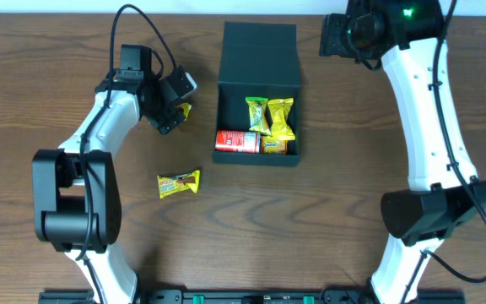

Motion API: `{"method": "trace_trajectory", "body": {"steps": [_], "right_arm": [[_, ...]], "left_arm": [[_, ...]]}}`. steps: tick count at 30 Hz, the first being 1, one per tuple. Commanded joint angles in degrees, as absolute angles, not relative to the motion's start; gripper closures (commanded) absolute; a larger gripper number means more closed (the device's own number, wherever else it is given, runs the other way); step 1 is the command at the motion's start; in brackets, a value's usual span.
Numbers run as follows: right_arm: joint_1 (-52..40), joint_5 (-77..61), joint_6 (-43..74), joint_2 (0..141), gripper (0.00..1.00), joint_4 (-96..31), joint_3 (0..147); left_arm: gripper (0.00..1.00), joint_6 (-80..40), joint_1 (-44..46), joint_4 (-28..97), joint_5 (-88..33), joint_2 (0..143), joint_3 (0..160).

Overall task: Pack container
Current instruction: 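Reach the left gripper to the yellow snack near the box and grasp it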

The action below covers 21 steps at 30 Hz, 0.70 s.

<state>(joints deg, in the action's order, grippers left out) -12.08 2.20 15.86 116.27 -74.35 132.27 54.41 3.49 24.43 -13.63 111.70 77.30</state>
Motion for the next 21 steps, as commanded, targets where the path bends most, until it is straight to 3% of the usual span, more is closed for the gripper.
{"method": "trace_trajectory", "body": {"steps": [1,16,21], "right_arm": [[-11.9,2.8,15.1,116.1,0.38,-74.5,132.7],[-11.9,3.2,15.1,116.1,0.38,-74.8,132.7],[-11.9,3.2,15.1,116.2,0.37,-74.5,132.7]], "left_arm": [[0.09,55.1,3.4,23.7,-14.9,112.6,77.1],[0.11,55.0,3.1,25.1,-14.9,115.5,77.1],[0.23,55.1,3.1,24.7,-14.9,115.6,77.1]]}}
